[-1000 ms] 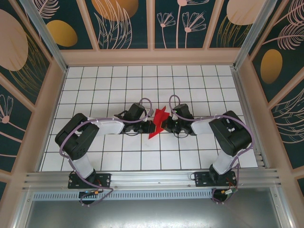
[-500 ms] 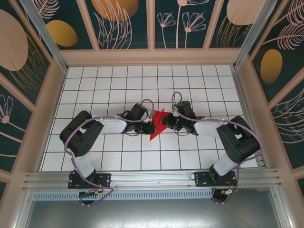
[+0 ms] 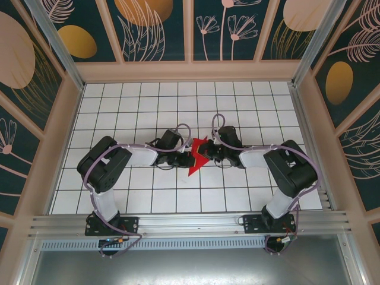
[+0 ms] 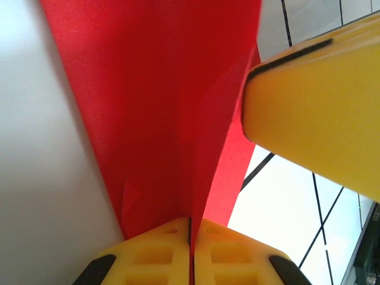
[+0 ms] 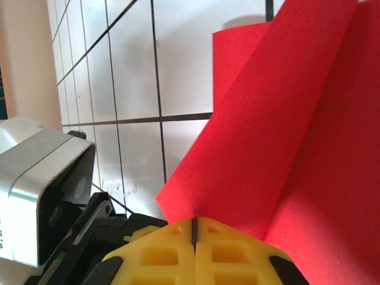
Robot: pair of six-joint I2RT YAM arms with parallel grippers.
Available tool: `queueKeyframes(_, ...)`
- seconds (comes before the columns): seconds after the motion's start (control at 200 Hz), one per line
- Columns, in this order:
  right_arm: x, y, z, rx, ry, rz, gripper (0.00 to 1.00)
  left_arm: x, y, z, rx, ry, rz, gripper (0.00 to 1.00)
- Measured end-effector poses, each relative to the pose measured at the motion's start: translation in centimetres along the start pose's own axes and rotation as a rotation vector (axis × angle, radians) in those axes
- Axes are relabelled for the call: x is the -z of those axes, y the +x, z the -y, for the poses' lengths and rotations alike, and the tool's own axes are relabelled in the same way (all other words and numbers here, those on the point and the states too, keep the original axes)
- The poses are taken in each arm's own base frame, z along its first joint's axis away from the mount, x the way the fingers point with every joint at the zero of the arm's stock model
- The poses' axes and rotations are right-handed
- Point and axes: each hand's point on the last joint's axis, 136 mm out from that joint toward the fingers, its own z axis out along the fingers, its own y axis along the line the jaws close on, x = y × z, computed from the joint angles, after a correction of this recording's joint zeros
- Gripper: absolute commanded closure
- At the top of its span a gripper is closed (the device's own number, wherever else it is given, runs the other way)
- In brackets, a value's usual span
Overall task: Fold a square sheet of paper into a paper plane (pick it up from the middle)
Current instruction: Fourth fold the wing at the center of the table.
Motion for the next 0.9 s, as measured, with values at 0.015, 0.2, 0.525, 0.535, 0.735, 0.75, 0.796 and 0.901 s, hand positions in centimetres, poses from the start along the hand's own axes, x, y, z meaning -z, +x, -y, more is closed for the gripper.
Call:
queueKeyframes(0.015, -0.03, -0.02, 0.03, -0.001, 0.001, 0.001, 0.99, -0.01, 0.00, -0.03, 0.002, 0.002, -0.001, 0.90)
queueKeyframes(0.2, -0.31, -0.44, 0.34, -0.005, 0.018, 0.015, 0.99, -0.04, -0.10, 0.10, 0.013, 0.034, -0.008, 0.90)
queueKeyframes(0.525, -0.40, -0.85, -0.02, -0.001, 0.017, 0.021, 0.98, 0.04, -0.26, 0.03, 0.066, 0.094, -0.027, 0.89)
queueKeyframes(0.535, -0.40, -0.84, -0.02, -0.001, 0.017, 0.021, 0.98, 0.02, -0.23, 0.05, 0.067, 0.096, -0.029, 0.89)
queueKeyframes(0.735, -0.68, -0.69, 0.48, -0.007, 0.032, 0.011, 0.98, -0.06, -0.26, 0.19, 0.084, 0.122, -0.040, 0.88)
queueKeyframes(0.75, -0.69, -0.67, 0.50, -0.008, 0.033, 0.010, 0.98, -0.06, -0.27, 0.19, 0.086, 0.123, -0.041, 0.88)
queueKeyframes(0.796, -0.70, -0.67, 0.52, -0.009, 0.034, 0.010, 0.98, -0.07, -0.28, 0.22, 0.089, 0.127, -0.042, 0.89)
queueKeyframes(0.901, -0.70, -0.68, 0.50, -0.009, 0.034, 0.009, 0.98, -0.14, -0.31, 0.30, 0.095, 0.135, -0.046, 0.89)
